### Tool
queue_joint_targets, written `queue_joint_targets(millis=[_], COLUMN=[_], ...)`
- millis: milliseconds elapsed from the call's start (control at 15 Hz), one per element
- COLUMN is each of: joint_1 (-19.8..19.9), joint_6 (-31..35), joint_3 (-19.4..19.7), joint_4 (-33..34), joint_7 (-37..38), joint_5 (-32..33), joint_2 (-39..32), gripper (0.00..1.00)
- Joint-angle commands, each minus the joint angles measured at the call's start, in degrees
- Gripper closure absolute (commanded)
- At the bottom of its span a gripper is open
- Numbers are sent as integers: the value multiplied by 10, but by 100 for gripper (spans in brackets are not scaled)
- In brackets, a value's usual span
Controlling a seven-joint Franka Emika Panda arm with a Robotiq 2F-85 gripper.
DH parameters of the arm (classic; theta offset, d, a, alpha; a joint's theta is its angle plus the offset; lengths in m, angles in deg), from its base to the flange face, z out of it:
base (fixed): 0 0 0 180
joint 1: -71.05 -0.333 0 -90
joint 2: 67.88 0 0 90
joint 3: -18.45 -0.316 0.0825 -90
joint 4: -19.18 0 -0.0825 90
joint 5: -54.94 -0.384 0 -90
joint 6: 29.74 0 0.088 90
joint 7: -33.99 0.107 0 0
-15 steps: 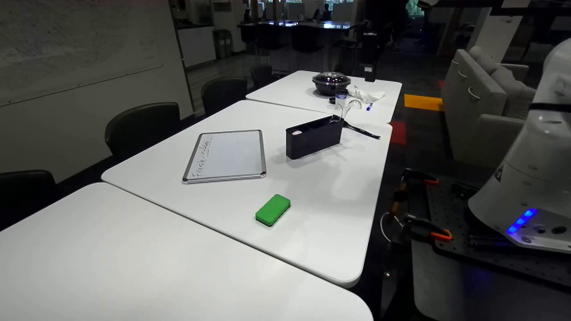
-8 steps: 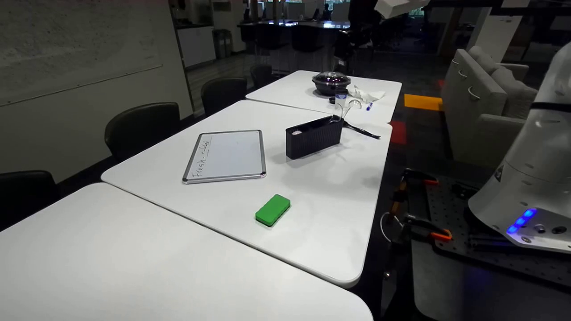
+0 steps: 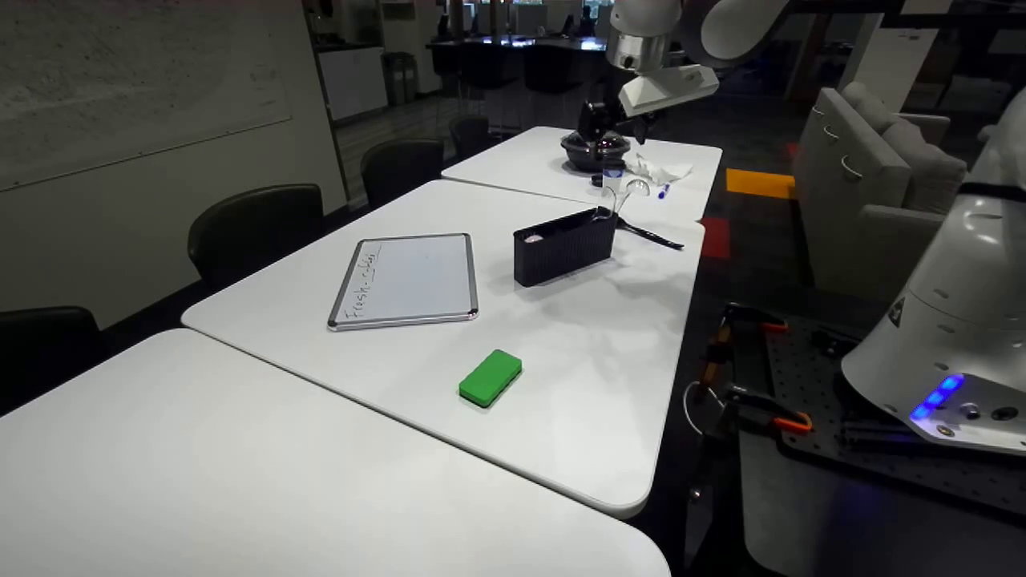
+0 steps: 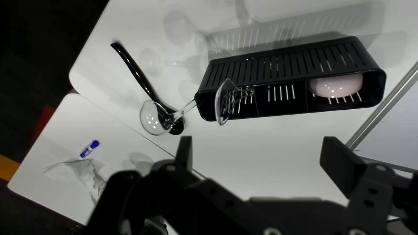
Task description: Put the clear spoon on the table
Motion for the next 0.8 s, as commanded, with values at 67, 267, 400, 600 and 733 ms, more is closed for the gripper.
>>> queue_joint_targets(millis=[67,267,400,600,733], joint_1=[1,-31,-48,-66,-74], joint_6=[-1,-4,-4,2,6], joint_3=[32,76,98,121,129], joint_4=[8,1,1,6,9], joint_7=[199,247,278,310,322], joint_5=[159,192,208,219,219], joint_2=[-70,-101,-113,-123,-123], gripper=[0,0,0,0,0])
